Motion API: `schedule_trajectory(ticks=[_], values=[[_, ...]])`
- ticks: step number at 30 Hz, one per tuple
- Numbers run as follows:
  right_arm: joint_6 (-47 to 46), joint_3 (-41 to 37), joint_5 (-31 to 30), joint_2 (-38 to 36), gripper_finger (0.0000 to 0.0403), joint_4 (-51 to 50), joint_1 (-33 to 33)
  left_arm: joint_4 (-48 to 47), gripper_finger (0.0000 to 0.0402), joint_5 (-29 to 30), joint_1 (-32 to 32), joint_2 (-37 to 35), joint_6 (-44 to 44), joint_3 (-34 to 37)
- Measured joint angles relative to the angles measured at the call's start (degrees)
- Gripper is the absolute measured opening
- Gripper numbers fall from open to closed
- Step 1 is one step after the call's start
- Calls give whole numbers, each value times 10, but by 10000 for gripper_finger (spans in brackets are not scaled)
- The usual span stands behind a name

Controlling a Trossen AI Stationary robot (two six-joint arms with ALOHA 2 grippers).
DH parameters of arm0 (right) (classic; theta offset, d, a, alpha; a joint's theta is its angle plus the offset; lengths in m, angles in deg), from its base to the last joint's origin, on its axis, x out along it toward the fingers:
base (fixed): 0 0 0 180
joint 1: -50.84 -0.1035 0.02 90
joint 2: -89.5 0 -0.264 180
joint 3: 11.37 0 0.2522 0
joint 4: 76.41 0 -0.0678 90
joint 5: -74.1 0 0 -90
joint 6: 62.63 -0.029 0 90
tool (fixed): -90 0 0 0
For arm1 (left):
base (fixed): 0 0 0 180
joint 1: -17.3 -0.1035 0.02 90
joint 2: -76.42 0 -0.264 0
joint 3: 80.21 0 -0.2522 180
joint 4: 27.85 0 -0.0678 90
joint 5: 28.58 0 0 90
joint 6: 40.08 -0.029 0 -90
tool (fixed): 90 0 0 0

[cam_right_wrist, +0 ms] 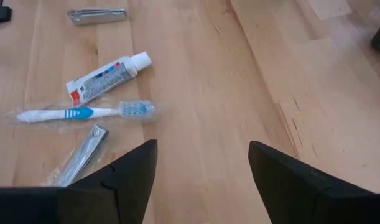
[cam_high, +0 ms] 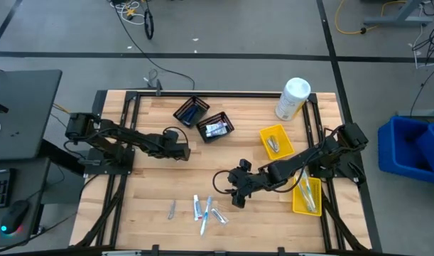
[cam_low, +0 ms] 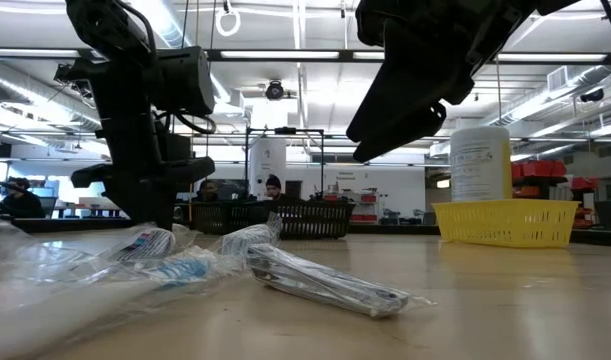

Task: Pick & Place Travel size toiletries
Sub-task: Put the orange toothbrush into the bottom yellow bin

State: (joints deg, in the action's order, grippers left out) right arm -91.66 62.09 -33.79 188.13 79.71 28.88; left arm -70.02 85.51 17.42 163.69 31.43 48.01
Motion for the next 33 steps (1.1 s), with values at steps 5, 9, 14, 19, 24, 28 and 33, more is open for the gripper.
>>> schedule_trajectory(ticks=[5, 9, 14, 19, 24, 28, 33], values=[[0, 0, 0, 0, 254, 3, 8, 4, 81, -7, 0, 0, -36, 0], [0, 0, 0, 0, 246, 5, 17, 15, 48, -9, 0, 0, -47, 0], [0, 0, 0, 0, 242, 5, 28, 15, 32, -8, 0, 0, -50, 0], [0, 0, 0, 0, 252, 5, 36, 15, 43, -8, 0, 0, -62, 0], [15, 0, 0, 0, 263, 5, 41, 30, 44, -15, 2, 0, -94, 0], [52, 0, 0, 0, 268, 6, 44, 57, 25, -33, 10, 0, -168, 0], [106, 0, 0, 0, 263, 20, 48, 89, 19, -58, 33, 0, -216, -3]])
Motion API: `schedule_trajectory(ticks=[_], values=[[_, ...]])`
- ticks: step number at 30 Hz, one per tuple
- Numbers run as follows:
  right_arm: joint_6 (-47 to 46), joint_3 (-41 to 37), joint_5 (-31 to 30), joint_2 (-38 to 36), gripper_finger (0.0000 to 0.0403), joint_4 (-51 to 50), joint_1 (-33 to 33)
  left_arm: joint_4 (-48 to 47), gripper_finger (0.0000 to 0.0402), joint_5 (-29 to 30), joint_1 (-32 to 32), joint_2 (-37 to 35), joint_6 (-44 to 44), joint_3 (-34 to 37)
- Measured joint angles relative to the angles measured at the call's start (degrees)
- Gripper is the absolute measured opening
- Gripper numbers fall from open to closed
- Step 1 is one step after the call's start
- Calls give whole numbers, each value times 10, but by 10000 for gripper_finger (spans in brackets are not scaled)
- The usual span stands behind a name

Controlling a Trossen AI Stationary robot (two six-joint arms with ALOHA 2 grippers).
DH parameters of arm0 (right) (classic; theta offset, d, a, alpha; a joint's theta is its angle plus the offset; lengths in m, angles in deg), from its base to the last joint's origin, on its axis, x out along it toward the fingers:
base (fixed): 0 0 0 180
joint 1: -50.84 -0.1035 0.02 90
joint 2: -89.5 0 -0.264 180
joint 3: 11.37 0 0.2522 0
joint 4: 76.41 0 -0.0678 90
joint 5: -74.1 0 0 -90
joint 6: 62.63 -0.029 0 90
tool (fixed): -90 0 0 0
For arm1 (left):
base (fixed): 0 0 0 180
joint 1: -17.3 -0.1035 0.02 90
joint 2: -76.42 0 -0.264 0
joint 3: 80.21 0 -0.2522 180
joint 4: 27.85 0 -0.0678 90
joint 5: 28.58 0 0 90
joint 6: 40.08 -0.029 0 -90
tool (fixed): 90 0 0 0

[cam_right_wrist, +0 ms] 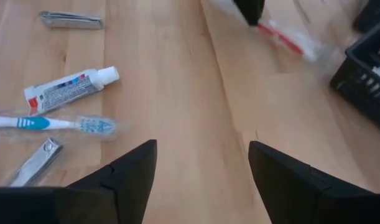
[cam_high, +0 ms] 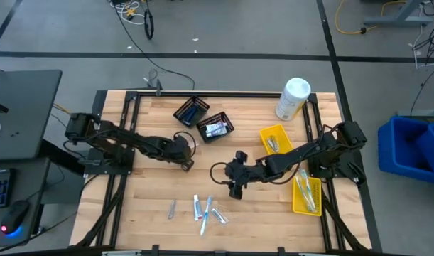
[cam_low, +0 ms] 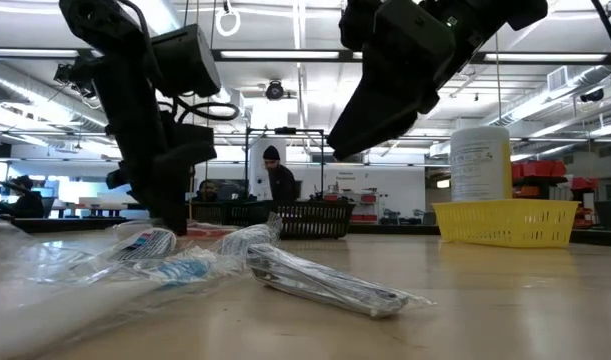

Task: Pick & Place Travel size toiletries
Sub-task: Put the orange toothbrush into the bottom yellow bin

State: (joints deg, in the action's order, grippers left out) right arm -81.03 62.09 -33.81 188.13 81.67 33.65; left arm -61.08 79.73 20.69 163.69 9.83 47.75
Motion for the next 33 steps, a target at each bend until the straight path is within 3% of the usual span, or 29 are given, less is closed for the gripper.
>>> schedule_trajectory(ticks=[8, 14, 19, 23, 28, 33], values=[[30, 0, 0, 0, 242, 29, 0, 3, 23, -9, 51, 0, -14, -26], [56, 0, 1, 0, 248, 47, 6, 11, 25, -14, 78, 0, -43, -44], [147, 0, 1, 25, 263, 125, 16, 123, 23, -56, 99, 0, -168, -45], [237, 0, 5, 56, 265, 170, 20, 191, 26, -105, 102, 0, -218, -45], [218, 0, 59, 77, 255, 172, 39, 206, 26, -91, 100, 0, -229, -45], [203, 0, 62, 83, 229, 174, 49, 206, 26, -95, 100, 0, -242, -45]])
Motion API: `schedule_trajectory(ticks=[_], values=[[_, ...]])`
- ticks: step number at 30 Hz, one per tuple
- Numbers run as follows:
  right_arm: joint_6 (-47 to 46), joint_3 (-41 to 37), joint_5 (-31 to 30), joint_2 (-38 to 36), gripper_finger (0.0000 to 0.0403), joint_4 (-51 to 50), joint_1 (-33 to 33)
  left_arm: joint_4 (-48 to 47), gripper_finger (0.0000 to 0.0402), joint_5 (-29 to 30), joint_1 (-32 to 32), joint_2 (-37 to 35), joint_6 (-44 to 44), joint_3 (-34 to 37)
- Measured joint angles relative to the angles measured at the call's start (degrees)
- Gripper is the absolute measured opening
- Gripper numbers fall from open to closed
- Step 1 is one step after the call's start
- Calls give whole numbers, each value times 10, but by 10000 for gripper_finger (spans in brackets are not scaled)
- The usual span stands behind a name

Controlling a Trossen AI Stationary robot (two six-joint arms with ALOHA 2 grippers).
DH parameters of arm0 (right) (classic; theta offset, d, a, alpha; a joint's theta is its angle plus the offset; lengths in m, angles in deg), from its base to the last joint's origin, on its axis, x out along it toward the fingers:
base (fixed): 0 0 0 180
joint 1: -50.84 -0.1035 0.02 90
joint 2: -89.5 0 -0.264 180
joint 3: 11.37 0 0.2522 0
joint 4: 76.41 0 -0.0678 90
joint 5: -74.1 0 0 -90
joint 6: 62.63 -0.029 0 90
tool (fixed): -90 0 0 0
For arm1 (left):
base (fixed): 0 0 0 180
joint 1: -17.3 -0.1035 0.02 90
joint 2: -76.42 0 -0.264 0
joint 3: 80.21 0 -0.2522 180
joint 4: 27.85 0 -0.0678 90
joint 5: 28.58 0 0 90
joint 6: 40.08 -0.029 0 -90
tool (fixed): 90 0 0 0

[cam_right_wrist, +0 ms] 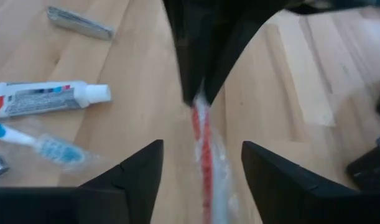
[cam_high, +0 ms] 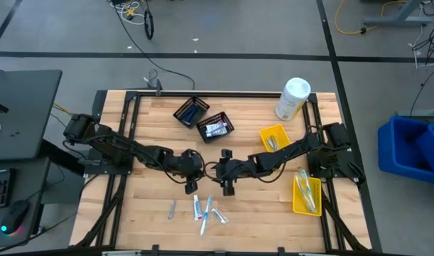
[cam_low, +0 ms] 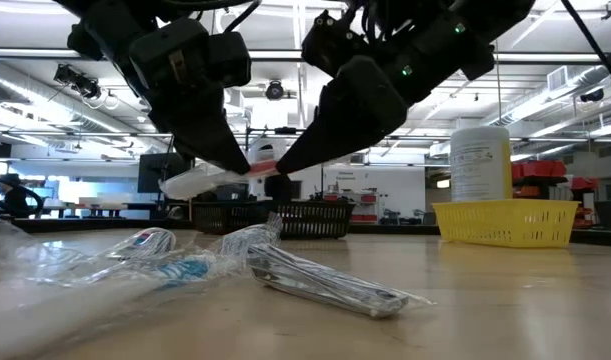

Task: Pick & Place Travel size toiletries
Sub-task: Put the orange toothbrush into the bottom yellow bin

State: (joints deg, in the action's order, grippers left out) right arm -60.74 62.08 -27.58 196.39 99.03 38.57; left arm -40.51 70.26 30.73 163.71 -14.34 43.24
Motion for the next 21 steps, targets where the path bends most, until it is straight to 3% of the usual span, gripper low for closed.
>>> schedule_trajectory(ticks=[15, 21], values=[[31, 0, -2, 0, 48, -5, 2, -1, 42, 15, 0, 0, 0, 0], [16, 0, -2, 0, 29, -18, 2, -1, 69, 26, 0, 0, 2, 0]])
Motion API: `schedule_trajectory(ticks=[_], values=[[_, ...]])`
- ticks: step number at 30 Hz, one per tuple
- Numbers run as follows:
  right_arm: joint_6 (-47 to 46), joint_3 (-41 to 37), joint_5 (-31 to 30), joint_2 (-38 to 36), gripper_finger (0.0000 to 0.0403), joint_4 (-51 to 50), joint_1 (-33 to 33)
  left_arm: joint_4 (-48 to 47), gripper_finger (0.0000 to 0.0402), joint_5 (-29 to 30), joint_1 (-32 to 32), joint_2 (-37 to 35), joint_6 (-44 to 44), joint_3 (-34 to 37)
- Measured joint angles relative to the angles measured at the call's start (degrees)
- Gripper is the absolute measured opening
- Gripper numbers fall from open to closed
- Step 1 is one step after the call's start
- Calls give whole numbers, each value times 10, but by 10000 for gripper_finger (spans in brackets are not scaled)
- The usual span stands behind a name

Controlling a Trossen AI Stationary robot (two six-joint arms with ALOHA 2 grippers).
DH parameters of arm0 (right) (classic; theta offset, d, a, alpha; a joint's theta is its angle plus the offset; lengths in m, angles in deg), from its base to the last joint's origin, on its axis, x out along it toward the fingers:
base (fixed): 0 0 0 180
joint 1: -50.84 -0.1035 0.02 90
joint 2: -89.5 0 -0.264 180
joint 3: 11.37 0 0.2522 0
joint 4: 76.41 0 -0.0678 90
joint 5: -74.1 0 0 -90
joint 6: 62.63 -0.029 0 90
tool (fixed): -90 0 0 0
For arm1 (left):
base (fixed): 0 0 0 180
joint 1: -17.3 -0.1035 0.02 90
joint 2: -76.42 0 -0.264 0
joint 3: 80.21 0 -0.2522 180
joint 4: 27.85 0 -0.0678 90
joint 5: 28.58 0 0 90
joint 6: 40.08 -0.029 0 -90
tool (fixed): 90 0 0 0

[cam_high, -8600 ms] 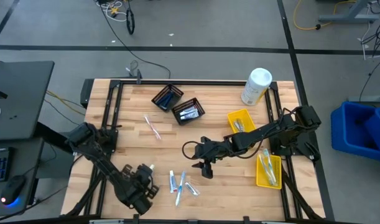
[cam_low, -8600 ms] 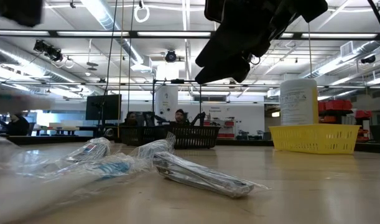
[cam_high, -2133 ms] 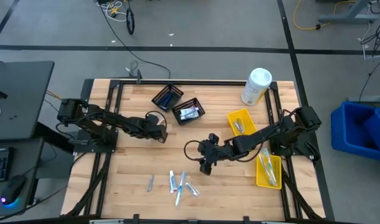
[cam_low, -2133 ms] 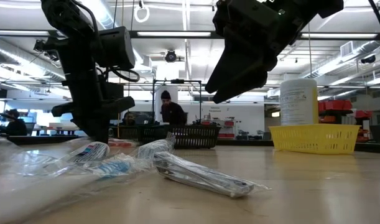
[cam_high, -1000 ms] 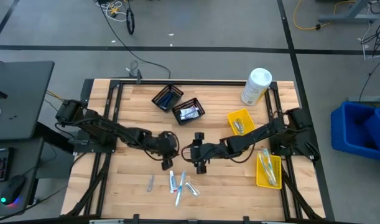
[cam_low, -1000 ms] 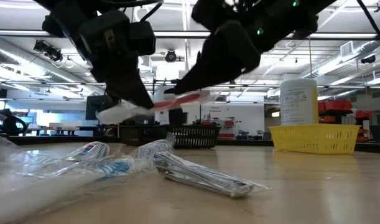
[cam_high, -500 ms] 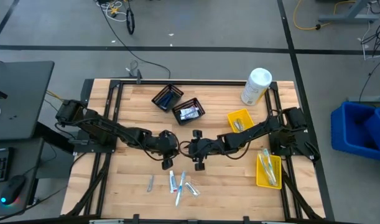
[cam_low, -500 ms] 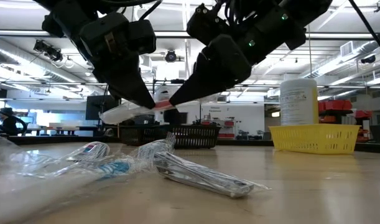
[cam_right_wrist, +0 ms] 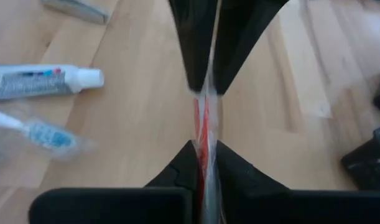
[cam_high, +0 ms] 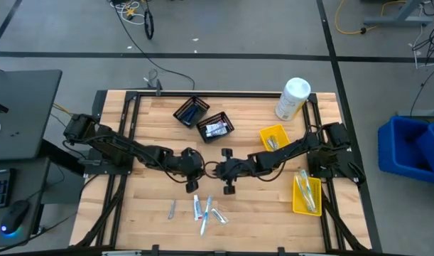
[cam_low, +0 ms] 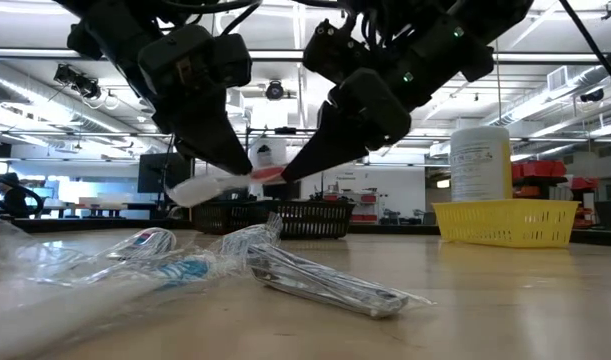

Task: Pick & Place Travel size toiletries
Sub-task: Put the orange toothbrush into the bottom yellow bin

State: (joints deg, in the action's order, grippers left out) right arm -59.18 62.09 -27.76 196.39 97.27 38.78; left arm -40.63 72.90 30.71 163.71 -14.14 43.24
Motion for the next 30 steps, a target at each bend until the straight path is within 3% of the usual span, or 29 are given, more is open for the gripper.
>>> schedule_trajectory(ticks=[5, 15, 26, 30], values=[[-28, 0, 1, 0, 34, -35, -1, 0, 95, 20, 0, 0, 2, 0], [-162, 0, 1, -42, 34, -180, -36, 0, 134, 126, 0, 0, 21, 0], [-338, 0, -15, -190, 34, -355, -122, -4, 135, 145, 0, 0, 43, 0], [-444, 0, -15, -253, 34, -451, -155, -6, 135, 145, 0, 0, 43, 0]])
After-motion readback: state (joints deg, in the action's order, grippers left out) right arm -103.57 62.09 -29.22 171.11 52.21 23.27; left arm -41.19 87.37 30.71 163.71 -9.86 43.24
